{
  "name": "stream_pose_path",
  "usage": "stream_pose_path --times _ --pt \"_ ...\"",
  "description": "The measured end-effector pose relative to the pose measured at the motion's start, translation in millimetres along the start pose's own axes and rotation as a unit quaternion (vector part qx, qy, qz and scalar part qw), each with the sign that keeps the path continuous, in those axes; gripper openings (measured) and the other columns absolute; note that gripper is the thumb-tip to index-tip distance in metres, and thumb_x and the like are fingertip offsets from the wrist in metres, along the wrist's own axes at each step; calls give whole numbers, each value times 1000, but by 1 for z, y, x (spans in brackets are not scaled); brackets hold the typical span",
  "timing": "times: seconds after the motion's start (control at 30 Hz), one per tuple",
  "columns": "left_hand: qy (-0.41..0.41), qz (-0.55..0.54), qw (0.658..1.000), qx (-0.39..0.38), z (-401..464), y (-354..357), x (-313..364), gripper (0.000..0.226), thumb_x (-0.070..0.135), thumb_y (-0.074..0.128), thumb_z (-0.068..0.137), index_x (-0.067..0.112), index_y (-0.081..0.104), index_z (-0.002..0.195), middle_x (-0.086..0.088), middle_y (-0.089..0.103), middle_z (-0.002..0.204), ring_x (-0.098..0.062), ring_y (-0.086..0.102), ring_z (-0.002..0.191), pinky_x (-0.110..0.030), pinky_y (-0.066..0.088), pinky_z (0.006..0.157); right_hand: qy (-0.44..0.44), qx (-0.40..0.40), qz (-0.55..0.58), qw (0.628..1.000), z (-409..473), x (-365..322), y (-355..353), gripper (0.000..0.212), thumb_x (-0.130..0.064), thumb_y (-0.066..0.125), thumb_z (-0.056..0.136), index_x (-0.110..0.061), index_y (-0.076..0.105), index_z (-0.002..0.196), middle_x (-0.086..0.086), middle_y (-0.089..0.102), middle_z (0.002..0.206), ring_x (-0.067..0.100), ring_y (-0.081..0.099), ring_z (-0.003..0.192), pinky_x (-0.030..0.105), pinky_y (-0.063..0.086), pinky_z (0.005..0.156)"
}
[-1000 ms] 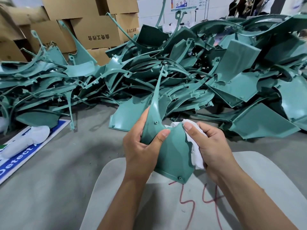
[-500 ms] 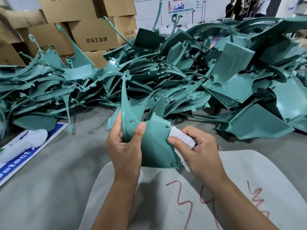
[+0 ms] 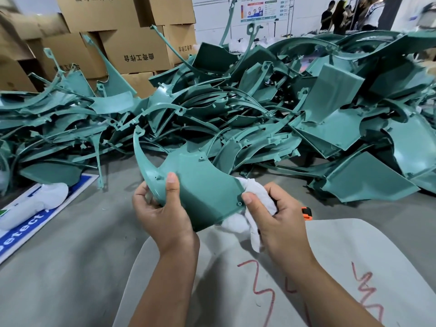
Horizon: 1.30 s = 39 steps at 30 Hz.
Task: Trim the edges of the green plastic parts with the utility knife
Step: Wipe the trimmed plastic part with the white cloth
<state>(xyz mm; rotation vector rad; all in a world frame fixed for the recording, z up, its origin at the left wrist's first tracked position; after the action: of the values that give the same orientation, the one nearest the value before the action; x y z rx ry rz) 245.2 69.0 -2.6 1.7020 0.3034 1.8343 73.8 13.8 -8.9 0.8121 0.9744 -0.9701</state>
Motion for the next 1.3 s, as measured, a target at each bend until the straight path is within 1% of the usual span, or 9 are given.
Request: stream_pose_path --times 0.2,0.37,0.57,0.73,0.9,1.03,1.13,1.2,1.3 --pt "-126 -51 987 -82 -15 13 1 29 25 71 92 13 64 118 1 77 104 -23 72 99 -58 55 98 73 35 193 978 5 -3 1 33 -28 65 95 4 61 100 10 67 76 16 64 60 28 54 50" --pt "-276 -128 933 -193 -30 21 -3 58 25 64 90 14 52 145 -15 65 137 -38 61 127 -63 46 107 38 117 98 987 10 0 -10 51 -47 55 98 3 59 107 28 65 89 21 64 76 34 57 66" --pt "-164 -127 967 -150 -53 34 -4 27 24 60 99 33 66 123 0 74 124 -25 71 114 -42 62 89 76 80 42 993 -4 19 13 26 -55 55 102 -30 60 98 6 72 89 18 71 84 37 58 78" --pt "-165 -132 965 -153 -59 34 -7 14 39 69 87 40 78 97 5 78 111 -17 75 103 -25 60 75 81 3 18 997 -5 25 20 22 -33 53 109 -14 63 113 4 76 112 22 71 111 52 55 99" --pt "-193 -122 932 -281 -54 32 -13 25 25 70 92 33 75 115 -5 72 128 -26 71 114 -36 61 82 38 61 94 993 15 9 -7 20 -28 56 108 -15 68 116 10 78 104 22 74 86 39 62 73" --pt "-187 -32 924 -331 -52 27 -16 39 33 77 80 33 71 118 -2 72 128 -26 68 120 -52 52 103 42 134 74 987 28 9 -32 27 -43 62 100 -18 71 104 9 70 79 27 63 77 59 58 78" --pt "-141 34 901 -409 -52 24 -10 27 31 73 85 35 75 112 1 76 119 -20 70 114 -36 56 96 59 176 88 979 35 12 -45 26 -36 61 105 -12 70 107 26 72 95 31 66 83 62 57 82" --pt "-120 69 874 -467 -48 23 -6 30 23 73 88 36 74 115 3 76 119 -15 70 114 -22 55 91 78 175 122 974 37 15 -48 33 -37 62 105 -5 68 108 28 61 69 32 60 61 56 54 63" --pt "-195 28 793 -577 -45 18 0 51 8 80 77 23 70 125 -7 71 128 -24 66 120 -36 54 100 150 124 208 958 38 18 -47 37 -43 66 101 -7 73 110 19 48 50 26 45 37 36 47 49"
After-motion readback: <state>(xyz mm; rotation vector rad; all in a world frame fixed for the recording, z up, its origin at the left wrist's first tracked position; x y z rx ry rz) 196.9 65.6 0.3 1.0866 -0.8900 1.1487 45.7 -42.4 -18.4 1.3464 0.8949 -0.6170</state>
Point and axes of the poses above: each hand's wrist, its own z-axis towards the middle knuckle, its own y-axis out of the palm, x = y × z, the point moved 2 cm from there along z, towards the middle knuckle
